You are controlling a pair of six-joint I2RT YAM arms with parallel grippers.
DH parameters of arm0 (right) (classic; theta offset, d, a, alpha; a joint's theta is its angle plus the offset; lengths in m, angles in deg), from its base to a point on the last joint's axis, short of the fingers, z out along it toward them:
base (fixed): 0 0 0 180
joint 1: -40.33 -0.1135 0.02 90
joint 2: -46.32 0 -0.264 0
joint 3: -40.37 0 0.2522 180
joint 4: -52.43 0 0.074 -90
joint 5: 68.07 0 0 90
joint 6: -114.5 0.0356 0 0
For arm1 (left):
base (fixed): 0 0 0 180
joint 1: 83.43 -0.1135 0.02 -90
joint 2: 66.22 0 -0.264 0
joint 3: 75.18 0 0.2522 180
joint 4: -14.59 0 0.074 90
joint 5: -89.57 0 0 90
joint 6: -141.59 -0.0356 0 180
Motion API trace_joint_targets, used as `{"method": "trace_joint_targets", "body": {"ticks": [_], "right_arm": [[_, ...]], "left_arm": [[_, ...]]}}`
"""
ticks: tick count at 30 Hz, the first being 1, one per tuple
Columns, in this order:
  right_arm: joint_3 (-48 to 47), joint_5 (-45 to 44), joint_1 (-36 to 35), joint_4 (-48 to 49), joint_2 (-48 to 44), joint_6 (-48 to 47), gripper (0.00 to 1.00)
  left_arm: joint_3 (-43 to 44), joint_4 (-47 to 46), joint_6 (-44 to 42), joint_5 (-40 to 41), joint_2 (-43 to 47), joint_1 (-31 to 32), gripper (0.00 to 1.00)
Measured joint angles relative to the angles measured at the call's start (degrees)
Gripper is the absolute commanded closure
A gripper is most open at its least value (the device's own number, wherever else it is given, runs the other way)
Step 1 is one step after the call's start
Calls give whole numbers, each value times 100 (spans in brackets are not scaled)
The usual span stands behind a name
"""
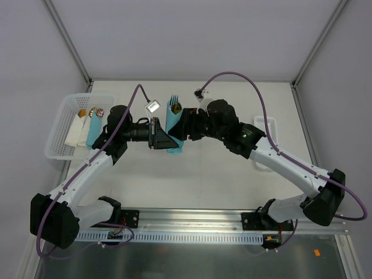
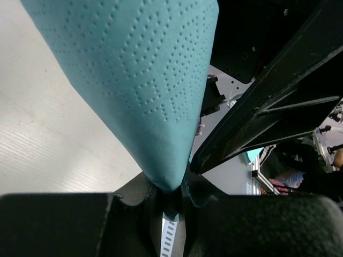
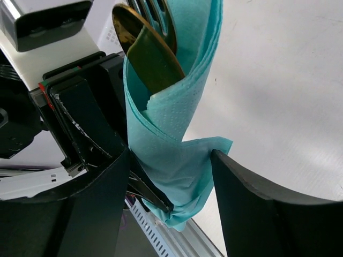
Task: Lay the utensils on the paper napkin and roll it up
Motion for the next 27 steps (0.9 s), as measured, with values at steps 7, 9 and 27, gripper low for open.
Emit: {"method": "trace_joint_targets", "body": {"ticks": [7,9,27], "right_arm": [[573,319,151,627,-315,258,46],[702,452,221,804,-382,356,49],[1366,1480,579,2332,-479,1152,52]], "left_arm": [[-188,-636,535,-225,2,2,100],[-216,-787,643,-282,2,2,100],[-350,-1309,1086,-562,2,0,100]]}}
